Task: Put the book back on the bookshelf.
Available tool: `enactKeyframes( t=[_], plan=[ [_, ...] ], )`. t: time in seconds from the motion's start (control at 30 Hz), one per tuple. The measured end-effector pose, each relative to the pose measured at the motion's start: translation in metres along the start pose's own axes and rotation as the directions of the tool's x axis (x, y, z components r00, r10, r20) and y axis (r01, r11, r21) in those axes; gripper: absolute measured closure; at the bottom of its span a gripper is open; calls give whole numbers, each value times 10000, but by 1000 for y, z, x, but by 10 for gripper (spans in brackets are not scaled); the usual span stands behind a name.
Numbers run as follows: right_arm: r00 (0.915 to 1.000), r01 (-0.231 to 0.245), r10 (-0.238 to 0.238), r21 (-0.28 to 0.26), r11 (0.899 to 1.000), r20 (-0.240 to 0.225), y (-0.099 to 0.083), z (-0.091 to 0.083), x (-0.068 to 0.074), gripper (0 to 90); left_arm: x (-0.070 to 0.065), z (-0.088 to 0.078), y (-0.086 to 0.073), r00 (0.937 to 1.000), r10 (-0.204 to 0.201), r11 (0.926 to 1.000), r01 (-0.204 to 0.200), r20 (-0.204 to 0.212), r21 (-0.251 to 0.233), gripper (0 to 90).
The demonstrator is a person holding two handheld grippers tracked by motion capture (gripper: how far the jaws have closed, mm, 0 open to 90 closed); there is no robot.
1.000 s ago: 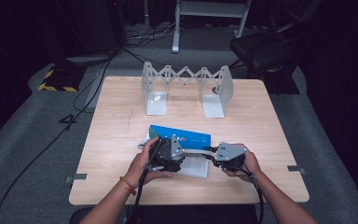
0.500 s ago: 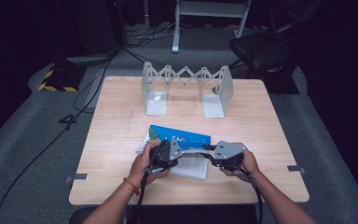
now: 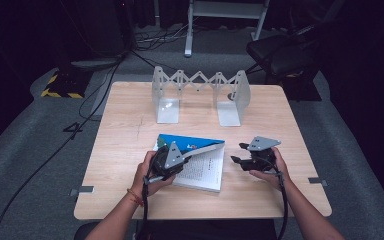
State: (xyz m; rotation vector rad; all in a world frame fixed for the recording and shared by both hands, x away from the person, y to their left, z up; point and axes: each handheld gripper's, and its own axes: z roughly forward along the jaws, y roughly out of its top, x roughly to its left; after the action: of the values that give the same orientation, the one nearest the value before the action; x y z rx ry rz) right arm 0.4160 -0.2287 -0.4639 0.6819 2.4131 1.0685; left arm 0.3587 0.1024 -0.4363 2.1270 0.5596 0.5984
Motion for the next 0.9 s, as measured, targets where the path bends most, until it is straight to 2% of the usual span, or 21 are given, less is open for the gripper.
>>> enactKeyframes(
  t=[0.03, 0.07, 0.1, 0.17, 0.23, 0.4, 0.53, 0.57, 0.7, 0.73, 0.9],
  plan=[
    [10000, 70, -70, 188, 9998, 4, -2, 4, -1, 394, 0, 0, 0, 10000, 0, 10000, 0, 0, 0, 758],
    [9998, -100, 105, 325, 9994, -156, -5, 10, -1, 395, 2, -3, -1, 10000, -87, 9999, 87, -25, -150, 759],
    [9998, -100, 105, 325, 9994, -156, -5, 10, -1, 395, 2, -3, -1, 10000, -87, 9999, 87, -25, -150, 760],
    [9987, -207, 225, 399, 9990, -466, -7, 19, 0, 400, 4, -6, -2, 9999, -144, 9996, 145, 58, -261, 762],
    [9987, 81, -51, 587, 9982, -514, -7, 28, 5, 397, 5, -9, -3, 9999, -142, 9994, 144, 75, -316, 764],
    [9951, 199, -139, 602, 9980, -977, -4, 41, 14, 388, 8, -12, -4, 9996, -181, 9991, 188, 205, -378, 766],
    [9937, 349, -294, 488, 9982, -1082, -1, 46, 20, 411, 10, -15, -5, 9994, -217, 9989, 229, 279, -415, 766],
    [9914, 236, -210, 183, 9996, -1292, -3, 45, 20, 453, 10, -15, -5, 9993, -233, 9988, 246, 309, -425, 767],
    [9870, -136, 33, -630, 9979, -1607, -1, 38, 21, 522, 13, -18, -7, 9978, -513, 9967, 537, 408, -606, 765],
    [9871, -198, 49, -921, 9955, -1598, 1, 35, 22, 537, 14, -19, -7, 9978, -514, 9963, 540, 407, -670, 765],
    [9835, -790, 481, -1751, 9814, -1744, 11, 23, 16, 559, 18, -24, -7, 9932, -1016, 9885, 1072, 570, -1063, 763]
  ],
)
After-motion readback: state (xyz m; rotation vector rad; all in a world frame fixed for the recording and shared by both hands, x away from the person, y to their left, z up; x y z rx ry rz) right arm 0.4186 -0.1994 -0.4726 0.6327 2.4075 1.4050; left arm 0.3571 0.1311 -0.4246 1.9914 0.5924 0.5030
